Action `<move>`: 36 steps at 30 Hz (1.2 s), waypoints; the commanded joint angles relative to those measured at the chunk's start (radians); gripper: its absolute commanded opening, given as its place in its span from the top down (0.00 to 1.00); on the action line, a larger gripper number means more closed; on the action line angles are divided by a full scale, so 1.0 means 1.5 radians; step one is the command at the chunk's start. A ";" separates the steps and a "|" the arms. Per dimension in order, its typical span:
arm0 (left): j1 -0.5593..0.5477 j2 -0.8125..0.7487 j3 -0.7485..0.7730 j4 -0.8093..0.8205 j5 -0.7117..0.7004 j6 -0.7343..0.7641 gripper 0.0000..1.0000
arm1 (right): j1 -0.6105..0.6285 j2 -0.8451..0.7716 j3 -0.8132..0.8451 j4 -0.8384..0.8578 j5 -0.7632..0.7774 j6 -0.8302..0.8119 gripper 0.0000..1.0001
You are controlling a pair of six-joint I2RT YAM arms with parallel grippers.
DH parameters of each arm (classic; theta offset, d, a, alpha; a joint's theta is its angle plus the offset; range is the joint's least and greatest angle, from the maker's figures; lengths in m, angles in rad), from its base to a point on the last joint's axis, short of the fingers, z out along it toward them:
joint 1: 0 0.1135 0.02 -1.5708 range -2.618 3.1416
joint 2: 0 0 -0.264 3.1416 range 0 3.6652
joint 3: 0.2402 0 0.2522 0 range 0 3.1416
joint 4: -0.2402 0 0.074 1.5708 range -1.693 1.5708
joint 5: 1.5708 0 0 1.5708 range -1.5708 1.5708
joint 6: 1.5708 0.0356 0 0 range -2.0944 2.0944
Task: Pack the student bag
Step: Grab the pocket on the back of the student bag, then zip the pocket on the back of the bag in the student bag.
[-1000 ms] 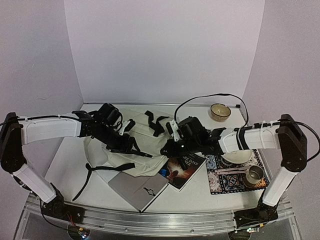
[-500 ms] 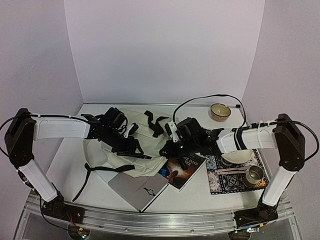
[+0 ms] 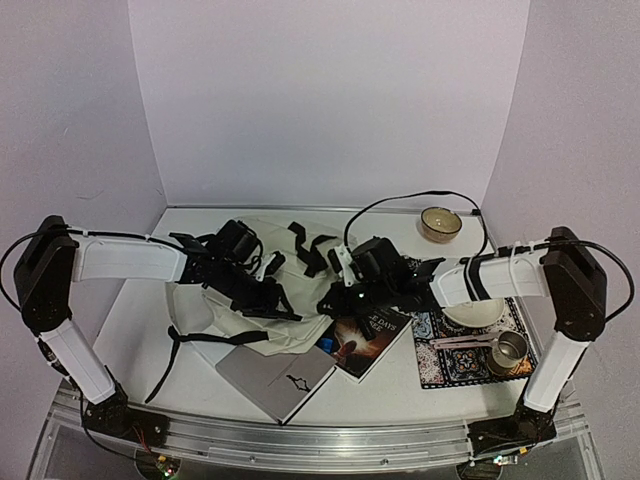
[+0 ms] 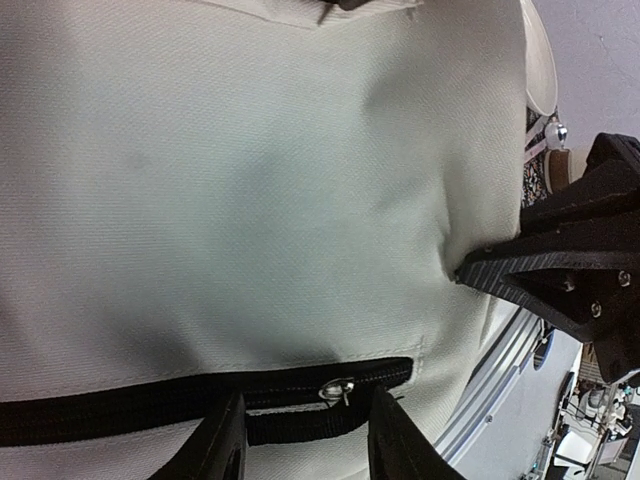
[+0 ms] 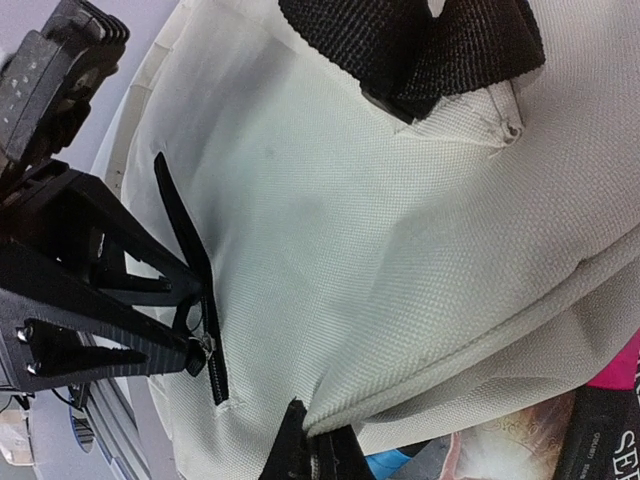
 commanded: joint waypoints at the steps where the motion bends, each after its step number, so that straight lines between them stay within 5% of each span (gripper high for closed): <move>1: -0.011 -0.015 0.018 0.029 0.015 -0.014 0.62 | 0.002 0.009 0.033 0.032 -0.033 0.003 1.00; 10: -0.011 -0.014 0.010 0.031 0.001 -0.019 0.74 | 0.003 0.007 0.028 0.034 -0.030 0.003 1.00; 19: -0.012 -0.023 0.015 0.032 0.009 -0.022 0.99 | 0.003 -0.002 0.017 0.033 -0.021 0.002 1.00; 26: -0.011 -0.064 0.001 0.014 -0.052 -0.009 1.00 | 0.001 -0.021 0.000 0.027 0.014 -0.002 1.00; 36: 0.011 -0.104 0.000 -0.130 -0.271 0.028 1.00 | -0.016 -0.060 -0.013 -0.003 0.033 -0.020 1.00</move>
